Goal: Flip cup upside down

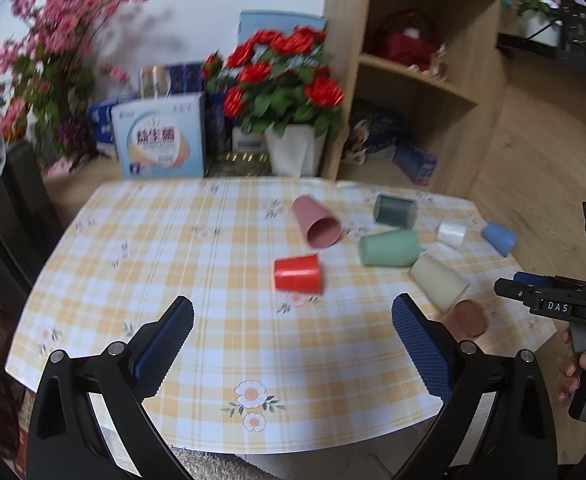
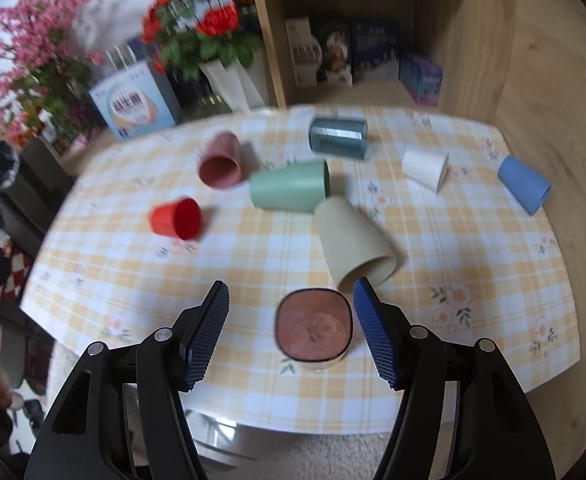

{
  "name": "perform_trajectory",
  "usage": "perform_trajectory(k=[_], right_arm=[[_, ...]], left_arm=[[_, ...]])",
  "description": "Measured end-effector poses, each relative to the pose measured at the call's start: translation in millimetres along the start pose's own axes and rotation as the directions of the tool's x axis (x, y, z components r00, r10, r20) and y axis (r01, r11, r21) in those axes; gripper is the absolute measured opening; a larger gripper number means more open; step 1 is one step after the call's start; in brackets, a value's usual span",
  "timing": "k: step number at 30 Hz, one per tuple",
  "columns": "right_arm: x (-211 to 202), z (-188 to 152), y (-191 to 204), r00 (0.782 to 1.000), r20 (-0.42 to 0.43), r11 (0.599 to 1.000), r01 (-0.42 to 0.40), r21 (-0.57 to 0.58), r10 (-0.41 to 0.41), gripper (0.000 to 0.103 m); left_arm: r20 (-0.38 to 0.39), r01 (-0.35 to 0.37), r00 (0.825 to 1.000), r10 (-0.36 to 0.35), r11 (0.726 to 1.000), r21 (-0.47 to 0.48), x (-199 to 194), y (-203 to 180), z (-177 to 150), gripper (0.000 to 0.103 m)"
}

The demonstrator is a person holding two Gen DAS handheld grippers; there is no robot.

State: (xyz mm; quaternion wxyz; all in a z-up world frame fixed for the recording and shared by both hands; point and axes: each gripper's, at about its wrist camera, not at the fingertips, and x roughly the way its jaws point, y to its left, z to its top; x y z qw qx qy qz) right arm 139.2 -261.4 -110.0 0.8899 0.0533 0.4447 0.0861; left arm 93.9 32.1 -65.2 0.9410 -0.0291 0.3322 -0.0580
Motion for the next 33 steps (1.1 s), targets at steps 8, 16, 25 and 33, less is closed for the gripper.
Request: perform_trajectory(k=[8,16,25,33], right_arm=[[-101,4,19,0.974,0.198,0.994,-0.113,0.006,0.109,0.090],[-149,5,35,0.952,0.304,0.999,-0.047,0.002,0.044,0.090],[-174,0,50,0.944,0.330,1.000,0.002,-0.026,0.006,0.090],[-186,-3,60,0.931,0.360,0.996,0.075,-0.040,-0.056,0.090]], left_arm=[[0.110,0.023,0.994,-0.029,0.998,0.054,-64,-28,30,0.097],[0.233,-0.029,0.972,-0.013,0.984,0.176,-112,-61,38,0.097],[0.258,-0.032,0.966,-0.006,0.989,0.142,-132,-60,41,0.097],[0.259,-0.019,0.966,-0.013,0.992,0.121,-138,-57,41,0.097]])
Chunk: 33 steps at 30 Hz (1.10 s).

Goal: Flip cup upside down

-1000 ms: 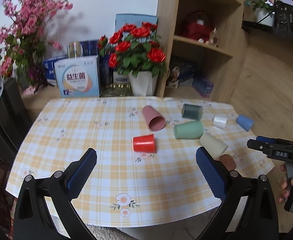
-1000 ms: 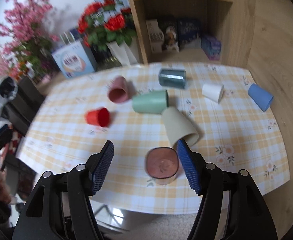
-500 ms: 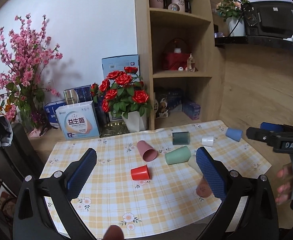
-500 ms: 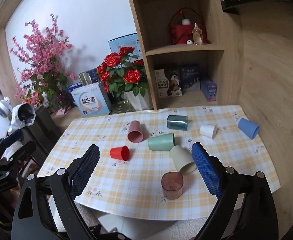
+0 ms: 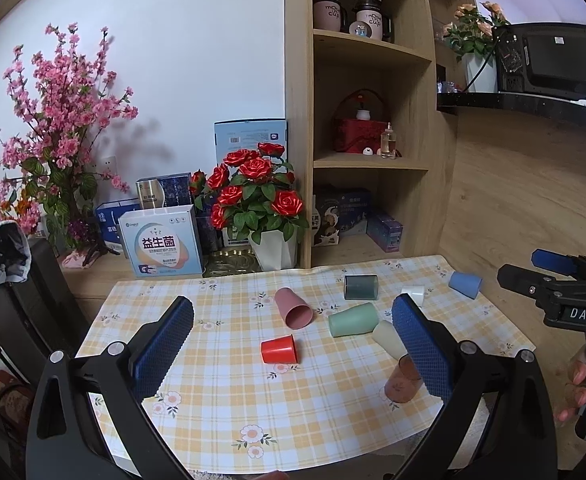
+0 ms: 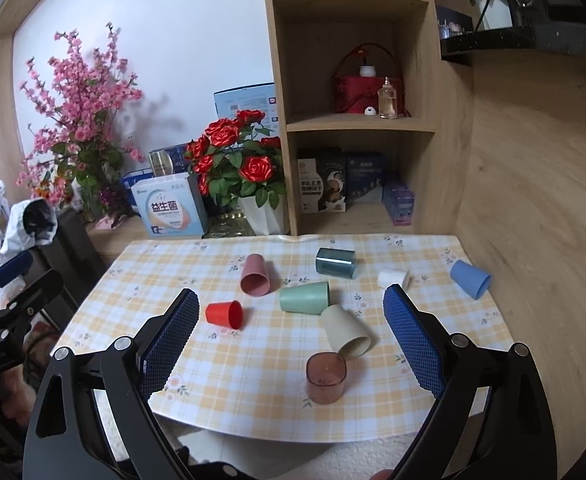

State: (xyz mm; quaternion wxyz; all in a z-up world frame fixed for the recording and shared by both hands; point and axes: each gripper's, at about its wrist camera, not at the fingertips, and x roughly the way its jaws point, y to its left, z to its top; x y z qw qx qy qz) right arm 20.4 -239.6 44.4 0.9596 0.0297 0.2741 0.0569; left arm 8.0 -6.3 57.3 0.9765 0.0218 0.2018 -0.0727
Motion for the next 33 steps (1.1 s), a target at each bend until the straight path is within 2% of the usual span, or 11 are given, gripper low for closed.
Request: perform_trajectory(k=[7,33], right_arm=[[-6.5,1.3,6.0,1.000,0.014,0.999,0.022,-0.031,-0.021,0.090],[-7.1,1.4,0.9,0.999,0.012,0.999,0.030,-0.020,-0.030,0.090]], left_arm=[[-0.002,-0.015,1.000,0.015,1.000,0.006,0.0,-3.4,-0.8,0.097],[-0.029,-0.005,1.000,0.004,0.999,-0.035,4.1,4.9,-3.3,0.097]])
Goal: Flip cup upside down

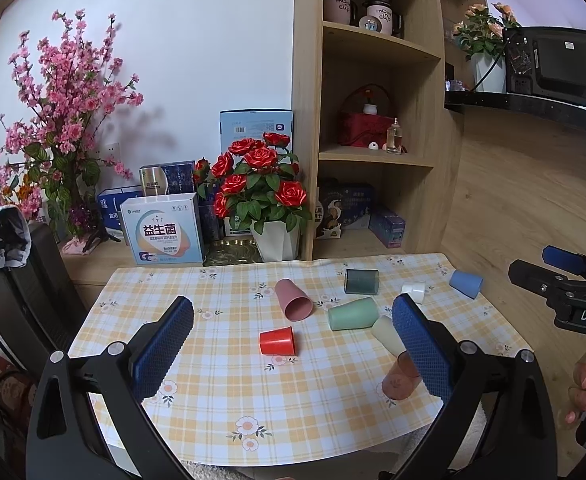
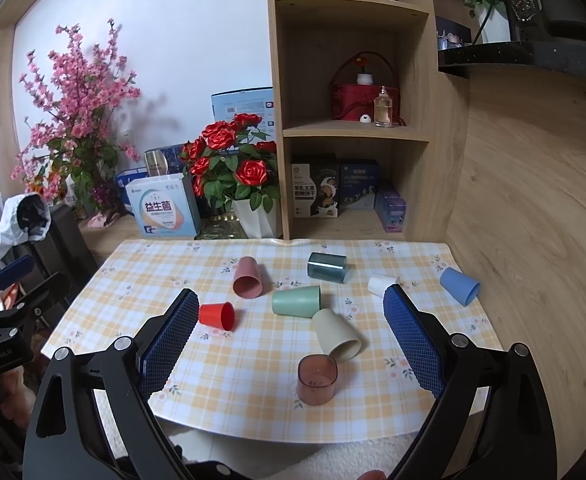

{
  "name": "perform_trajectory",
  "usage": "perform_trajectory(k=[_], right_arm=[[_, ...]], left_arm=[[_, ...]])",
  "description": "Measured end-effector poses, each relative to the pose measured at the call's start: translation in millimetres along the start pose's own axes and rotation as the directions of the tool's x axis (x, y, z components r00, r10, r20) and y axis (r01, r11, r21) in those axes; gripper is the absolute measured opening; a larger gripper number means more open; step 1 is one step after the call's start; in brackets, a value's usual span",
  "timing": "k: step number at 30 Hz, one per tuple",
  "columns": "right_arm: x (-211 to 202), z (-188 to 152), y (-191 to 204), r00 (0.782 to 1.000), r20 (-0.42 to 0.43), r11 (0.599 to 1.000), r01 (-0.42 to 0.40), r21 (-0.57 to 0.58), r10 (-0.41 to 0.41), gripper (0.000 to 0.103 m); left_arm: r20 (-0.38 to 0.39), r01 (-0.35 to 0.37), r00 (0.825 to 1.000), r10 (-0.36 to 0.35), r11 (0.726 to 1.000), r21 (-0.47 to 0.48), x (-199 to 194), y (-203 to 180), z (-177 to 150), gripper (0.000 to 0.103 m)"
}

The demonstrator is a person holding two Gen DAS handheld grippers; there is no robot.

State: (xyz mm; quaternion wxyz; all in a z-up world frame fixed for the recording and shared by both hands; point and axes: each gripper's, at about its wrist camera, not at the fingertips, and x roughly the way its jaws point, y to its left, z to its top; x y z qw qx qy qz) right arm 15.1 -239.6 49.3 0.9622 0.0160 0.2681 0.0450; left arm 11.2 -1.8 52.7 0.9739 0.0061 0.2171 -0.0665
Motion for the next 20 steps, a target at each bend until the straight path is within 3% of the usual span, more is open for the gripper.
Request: perform_trajectory(k=[20], right_arm=[[2.1,-1.9,1.3,1.000,-0.012,1.000,-0.007,0.003,0.007,0.090]], left_arm=[[0.002,-0.012,1.000,0.012,1.000,-0.011,2.4,3.6,-1.9,0.097]])
